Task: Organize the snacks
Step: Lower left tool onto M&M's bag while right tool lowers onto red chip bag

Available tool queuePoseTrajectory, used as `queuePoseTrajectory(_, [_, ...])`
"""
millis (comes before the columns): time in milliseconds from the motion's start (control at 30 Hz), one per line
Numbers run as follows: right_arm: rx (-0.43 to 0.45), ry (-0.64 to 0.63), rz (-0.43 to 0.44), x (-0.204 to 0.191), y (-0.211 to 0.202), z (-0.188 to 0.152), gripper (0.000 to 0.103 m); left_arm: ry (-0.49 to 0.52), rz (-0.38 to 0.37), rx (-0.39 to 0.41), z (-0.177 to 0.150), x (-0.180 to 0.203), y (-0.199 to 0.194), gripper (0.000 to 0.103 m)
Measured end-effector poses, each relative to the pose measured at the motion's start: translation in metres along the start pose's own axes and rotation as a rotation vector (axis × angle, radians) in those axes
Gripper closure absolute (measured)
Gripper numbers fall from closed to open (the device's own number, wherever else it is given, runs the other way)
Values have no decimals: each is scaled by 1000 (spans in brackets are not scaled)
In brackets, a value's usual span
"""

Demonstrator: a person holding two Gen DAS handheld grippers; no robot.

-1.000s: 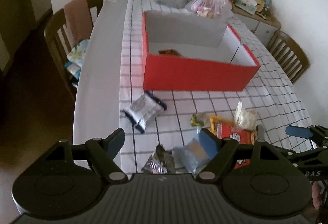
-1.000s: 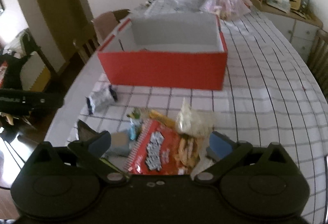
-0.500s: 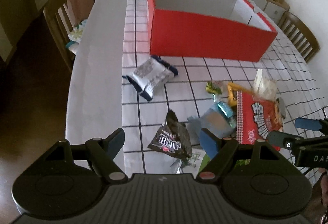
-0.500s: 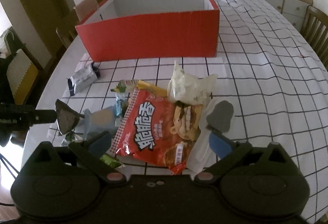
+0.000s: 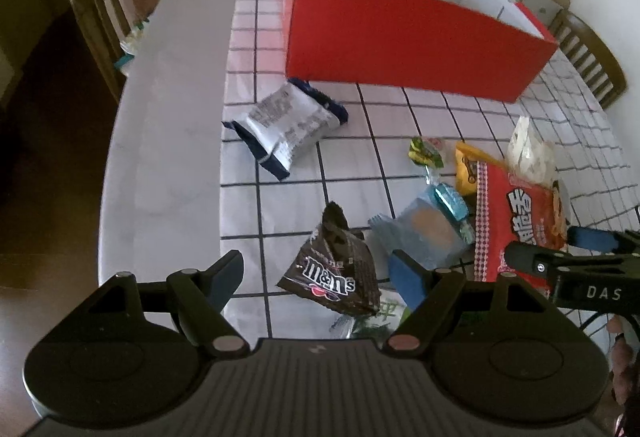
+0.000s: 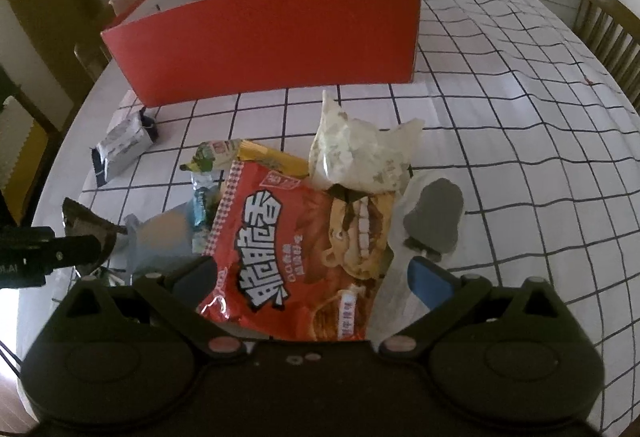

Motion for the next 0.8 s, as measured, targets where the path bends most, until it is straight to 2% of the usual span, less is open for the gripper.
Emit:
queuePoseTrajectory(100, [0, -18, -9, -4, 3, -1, 1, 6, -2, -13, 1, 0, 4, 26])
queuePoseTrajectory(267, [3, -47, -26, -9, 5, 1, 2, 20, -4, -39, 2, 2, 10, 40])
queuePoseTrajectory(367, [-8, -62, -16, -12, 7, 1, 10, 22, -8, -44, 1, 2, 12, 44])
queuePoseTrajectory(467, [-12, -61, -19, -13, 7, 1, 11, 24, -21, -45, 1, 1, 12, 55])
queuePoseTrajectory(800, [5, -70, -3, -15, 4, 0, 24, 30, -35, -28, 0, 2, 9, 67])
Point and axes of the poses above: each gripper's, at about its wrist camera, not at the fingertips, and y roughly the way its jaws point, x to its right, z to its top, the point moved 4 cm from there along y, roughly the way its jaws point, and after that the axes turned 7 degrees about -z, right-handed, at the moved point
